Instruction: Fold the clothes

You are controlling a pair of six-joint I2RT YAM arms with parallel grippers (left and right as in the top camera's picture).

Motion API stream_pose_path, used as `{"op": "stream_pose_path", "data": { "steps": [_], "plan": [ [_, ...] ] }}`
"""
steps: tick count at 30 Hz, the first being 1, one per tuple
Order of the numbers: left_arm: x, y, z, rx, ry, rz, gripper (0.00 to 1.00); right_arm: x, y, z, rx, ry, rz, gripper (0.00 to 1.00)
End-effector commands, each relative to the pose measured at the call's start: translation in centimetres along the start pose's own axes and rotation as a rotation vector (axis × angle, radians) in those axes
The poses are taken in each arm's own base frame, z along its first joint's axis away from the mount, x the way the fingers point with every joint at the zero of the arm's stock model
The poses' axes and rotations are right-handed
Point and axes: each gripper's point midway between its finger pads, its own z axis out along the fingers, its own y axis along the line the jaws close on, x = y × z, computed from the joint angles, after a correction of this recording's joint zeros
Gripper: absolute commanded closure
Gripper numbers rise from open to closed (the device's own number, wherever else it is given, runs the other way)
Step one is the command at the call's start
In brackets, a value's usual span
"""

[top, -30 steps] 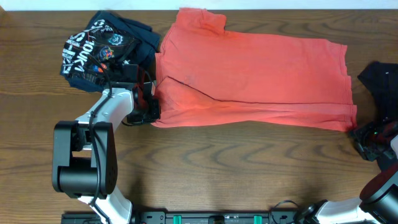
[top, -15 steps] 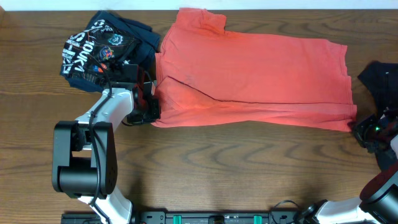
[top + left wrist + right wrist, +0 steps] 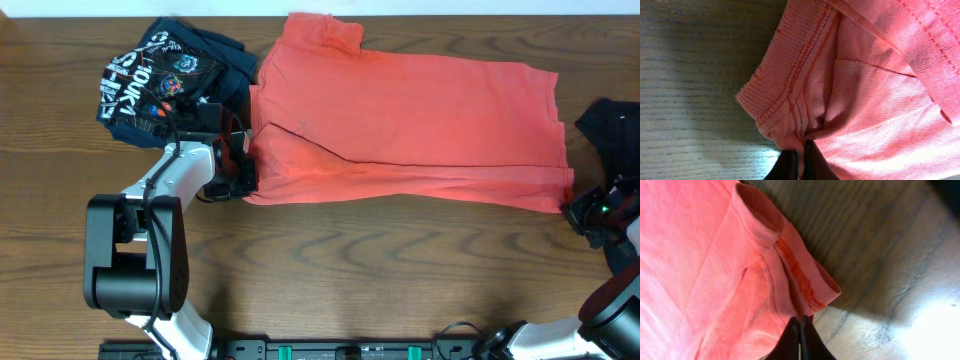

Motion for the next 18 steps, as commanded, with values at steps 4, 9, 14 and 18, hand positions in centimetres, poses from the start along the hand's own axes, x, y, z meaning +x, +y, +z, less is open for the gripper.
{"op": "stream_pose_path", "data": {
  "steps": [4, 9, 14, 18],
  "plan": [
    [0.2, 0.5, 0.4, -0.017, 0.019, -0.010, 0.94, -1.0, 0.2, -1.0, -0.024, -0.029, 0.041, 0.99],
    [-0.2, 1.0, -0.8, -0.018, 0.011, -0.032, 0.94, -3.6, 0.0, -3.2, -0.022, -0.075, 0.087, 0.99],
    [-1.2, 2.1, -2.6, -0.016, -0.041, -0.068, 0.94, -4.7, -0.8, -4.8, 0.073, -0.082, 0.072, 0.99],
    [-1.5, 2.8, -3.2, -0.017, -0.062, -0.088, 0.94, -4.1, -1.3, -4.9, 0.113, -0.060, 0.076, 0.99]
  ]
}}
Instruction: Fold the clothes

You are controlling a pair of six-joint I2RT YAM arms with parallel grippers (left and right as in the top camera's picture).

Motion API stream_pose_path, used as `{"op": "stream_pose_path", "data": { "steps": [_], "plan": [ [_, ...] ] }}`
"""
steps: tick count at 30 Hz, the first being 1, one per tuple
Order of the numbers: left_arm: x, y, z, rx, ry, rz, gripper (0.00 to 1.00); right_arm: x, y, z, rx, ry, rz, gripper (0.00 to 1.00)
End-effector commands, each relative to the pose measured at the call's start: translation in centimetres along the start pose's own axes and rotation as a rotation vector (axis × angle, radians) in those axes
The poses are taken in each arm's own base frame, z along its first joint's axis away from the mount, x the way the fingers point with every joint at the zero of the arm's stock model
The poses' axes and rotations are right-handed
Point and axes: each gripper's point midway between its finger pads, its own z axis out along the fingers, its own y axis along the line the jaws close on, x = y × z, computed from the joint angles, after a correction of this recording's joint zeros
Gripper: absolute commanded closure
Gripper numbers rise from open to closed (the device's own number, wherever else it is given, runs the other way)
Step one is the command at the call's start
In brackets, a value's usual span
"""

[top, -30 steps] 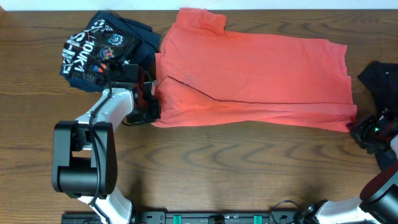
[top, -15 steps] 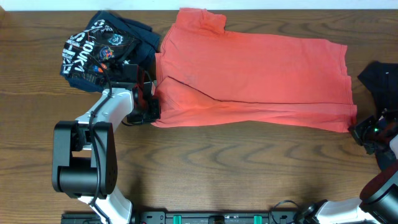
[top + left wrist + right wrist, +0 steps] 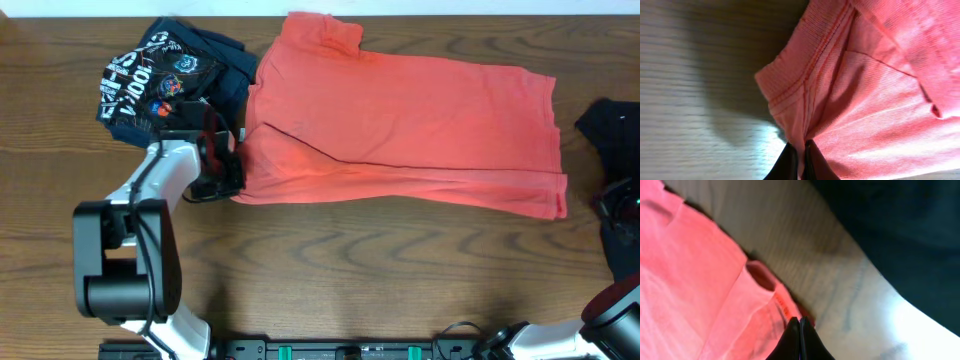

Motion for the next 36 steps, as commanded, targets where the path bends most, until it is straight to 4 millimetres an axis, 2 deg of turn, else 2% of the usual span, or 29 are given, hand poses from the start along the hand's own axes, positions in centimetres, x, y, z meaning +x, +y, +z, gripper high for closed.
{"op": "stream_pose_path", "data": {
  "steps": [1, 3, 5, 6, 8, 13, 15, 23, 25, 30, 36],
  "plan": [
    [-1.4, 0.4, -1.6, -0.010, -0.059, -0.009, 0.94, -0.2, -0.2, -0.6, 0.033, -0.013, -0.014, 0.99],
    [-1.4, 0.4, -1.6, -0.010, -0.059, -0.010, 0.94, 0.7, 0.6, -0.4, 0.011, 0.020, -0.023, 0.98],
    [-1.4, 0.4, -1.6, -0.009, -0.059, -0.009, 0.94, 2.1, 1.9, 0.2, -0.032, 0.062, -0.076, 0.86],
    [-1.4, 0.4, -1.6, -0.009, -0.059, -0.009, 0.94, 3.0, 2.2, 0.5, -0.028, 0.087, -0.091, 0.78],
    [-1.4, 0.3, -1.6, -0.004, -0.058, -0.009, 0.94, 4.7, 2.6, 1.3, -0.018, 0.128, -0.122, 0.68],
    [-1.4, 0.2, -1.6, 0.002, -0.056, -0.009, 0.94, 7.2, 2.8, 2.7, 0.020, 0.170, -0.182, 0.65],
    [-1.4, 0.2, -1.6, 0.002, -0.057, -0.009, 0.94, 7.8, 2.1, 3.0, 0.057, 0.176, -0.182, 0.65],
    [-1.4, 0.2, -1.6, 0.002, -0.057, -0.009, 0.94, 8.4, 1.0, 4.0, 0.080, 0.166, -0.176, 0.66],
    [-1.4, 0.2, -1.6, 0.002, -0.056, -0.009, 0.94, 8.2, 1.1, 3.9, 0.077, 0.160, -0.183, 0.66],
    [-1.4, 0.2, -1.6, 0.002, -0.057, -0.008, 0.94, 6.4, 2.7, 3.2, -0.016, 0.124, -0.233, 0.67],
    [-1.4, 0.2, -1.6, 0.002, -0.058, -0.008, 0.94, 6.4, 1.6, 2.8, 0.026, 0.137, -0.208, 0.68]
  ]
}}
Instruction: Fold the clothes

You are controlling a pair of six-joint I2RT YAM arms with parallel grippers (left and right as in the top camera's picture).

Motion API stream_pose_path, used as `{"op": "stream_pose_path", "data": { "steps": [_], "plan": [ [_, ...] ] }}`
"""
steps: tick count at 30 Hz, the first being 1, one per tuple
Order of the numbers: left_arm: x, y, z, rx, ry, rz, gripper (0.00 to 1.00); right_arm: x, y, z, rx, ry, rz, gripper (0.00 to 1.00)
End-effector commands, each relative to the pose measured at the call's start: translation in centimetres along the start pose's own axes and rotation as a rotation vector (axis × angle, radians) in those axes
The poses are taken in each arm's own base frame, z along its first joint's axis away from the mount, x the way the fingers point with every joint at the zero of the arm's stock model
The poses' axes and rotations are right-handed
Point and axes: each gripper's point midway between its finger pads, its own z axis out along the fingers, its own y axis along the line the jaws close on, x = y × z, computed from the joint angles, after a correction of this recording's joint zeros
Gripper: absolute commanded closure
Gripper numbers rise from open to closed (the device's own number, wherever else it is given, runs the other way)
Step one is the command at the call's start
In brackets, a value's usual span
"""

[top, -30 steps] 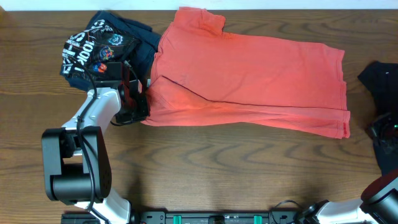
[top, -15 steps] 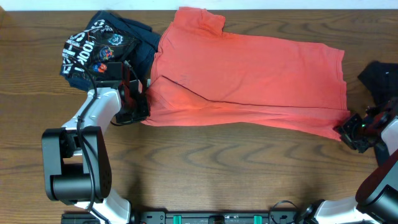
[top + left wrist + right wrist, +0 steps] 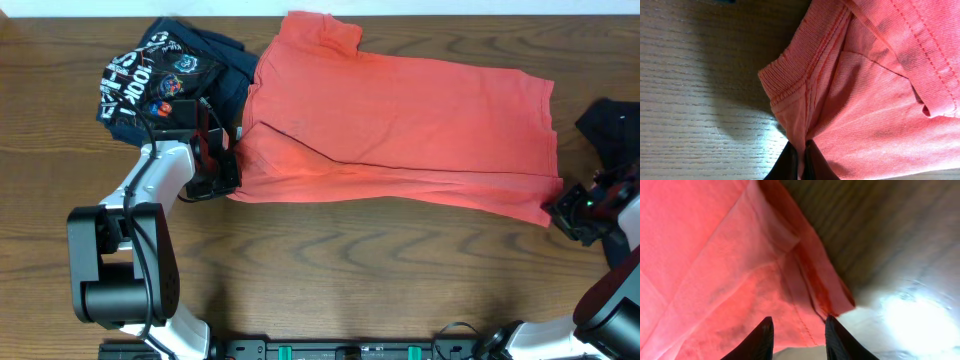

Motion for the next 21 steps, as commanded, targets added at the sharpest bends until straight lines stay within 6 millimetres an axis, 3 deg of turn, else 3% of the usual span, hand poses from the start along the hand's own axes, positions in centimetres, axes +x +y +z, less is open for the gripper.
{"op": "stream_pose_path", "data": {
  "steps": [1, 7, 12, 21],
  "plan": [
    [-1.1, -0.2, -1.1, 0.000, -0.041, 0.004, 0.94, -0.6, -0.2, -0.8, 0.012, -0.020, -0.018, 0.68],
    [-1.1, -0.2, -1.1, 0.001, -0.044, 0.005, 0.94, 0.0, 0.1, -0.6, 0.012, -0.002, -0.026, 0.71],
    [-1.1, -0.2, -1.1, 0.001, -0.044, 0.004, 0.94, 0.2, -1.3, 0.0, 0.109, -0.019, -0.018, 0.69],
    [-1.1, -0.2, -1.1, 0.001, -0.044, 0.004, 0.94, 0.2, -0.6, 0.5, 0.074, -0.028, -0.033, 0.66]
  ]
}}
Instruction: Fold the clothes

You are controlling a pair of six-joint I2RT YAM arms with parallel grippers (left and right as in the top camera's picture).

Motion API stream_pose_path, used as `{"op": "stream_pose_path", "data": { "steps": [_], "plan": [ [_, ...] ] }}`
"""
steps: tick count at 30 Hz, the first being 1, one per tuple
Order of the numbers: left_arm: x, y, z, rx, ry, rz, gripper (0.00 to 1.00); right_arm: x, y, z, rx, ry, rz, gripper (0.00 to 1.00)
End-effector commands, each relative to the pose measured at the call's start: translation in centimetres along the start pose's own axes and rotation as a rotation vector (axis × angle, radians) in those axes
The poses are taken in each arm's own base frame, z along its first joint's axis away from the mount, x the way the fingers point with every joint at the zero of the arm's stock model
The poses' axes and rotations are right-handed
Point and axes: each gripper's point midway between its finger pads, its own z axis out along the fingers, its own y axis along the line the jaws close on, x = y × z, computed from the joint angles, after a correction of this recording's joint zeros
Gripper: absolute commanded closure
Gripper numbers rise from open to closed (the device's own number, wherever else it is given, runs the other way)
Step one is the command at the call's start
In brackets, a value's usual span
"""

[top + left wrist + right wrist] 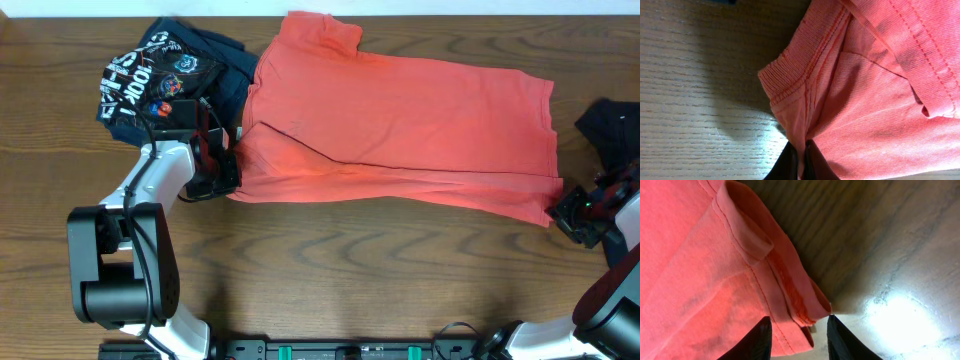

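A coral-red T-shirt [400,125] lies folded lengthwise across the wooden table, collar end to the left. My left gripper [226,180] is shut on its near-left edge, a pinch of ribbed hem [790,90] caught between the dark jaws [800,160]. My right gripper [568,215] stands open at the shirt's near-right corner [800,307], which lies between its spread fingers [760,340] without being clamped.
A dark navy printed garment [160,80] lies bunched at the far left, touching the shirt. Another dark garment [610,125] sits at the right edge. Bare wood [380,270] runs along the near side.
The right gripper has shifted slightly along the shirt's near-right corner, still open around it. The left gripper and the shirt have not visibly moved.
Both grippers were shut on the shirt's near corners. Then the left end had moved left and the right gripper was off the corner, over the dark garment. Later the right gripper was open at the corner, where it remains.
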Motion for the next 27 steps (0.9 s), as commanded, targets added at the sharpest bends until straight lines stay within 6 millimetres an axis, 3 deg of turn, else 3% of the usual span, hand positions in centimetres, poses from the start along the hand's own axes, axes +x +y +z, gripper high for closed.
{"op": "stream_pose_path", "data": {
  "steps": [1, 6, 11, 22, 27],
  "plan": [
    [-1.1, -0.2, -1.1, 0.001, -0.042, 0.004, 0.94, 1.0, 0.8, 0.3, -0.022, 0.012, -0.017, 0.66],
    [-1.1, -0.2, -1.1, 0.001, -0.041, 0.004, 0.94, 2.3, 1.3, 1.3, -0.039, 0.030, -0.038, 0.73],
    [-1.1, -0.2, -1.1, 0.001, -0.041, 0.003, 0.94, 1.8, 1.2, 1.0, -0.040, 0.020, -0.029, 0.99],
    [-1.0, -0.1, -1.1, 0.000, -0.037, 0.006, 0.94, -2.6, -0.6, -3.7, -0.033, -0.056, 0.095, 0.99],
    [-1.0, -0.1, -1.1, -0.001, -0.039, 0.005, 0.94, -2.8, -2.0, -4.6, 0.020, -0.051, 0.132, 0.99]
  ]
}}
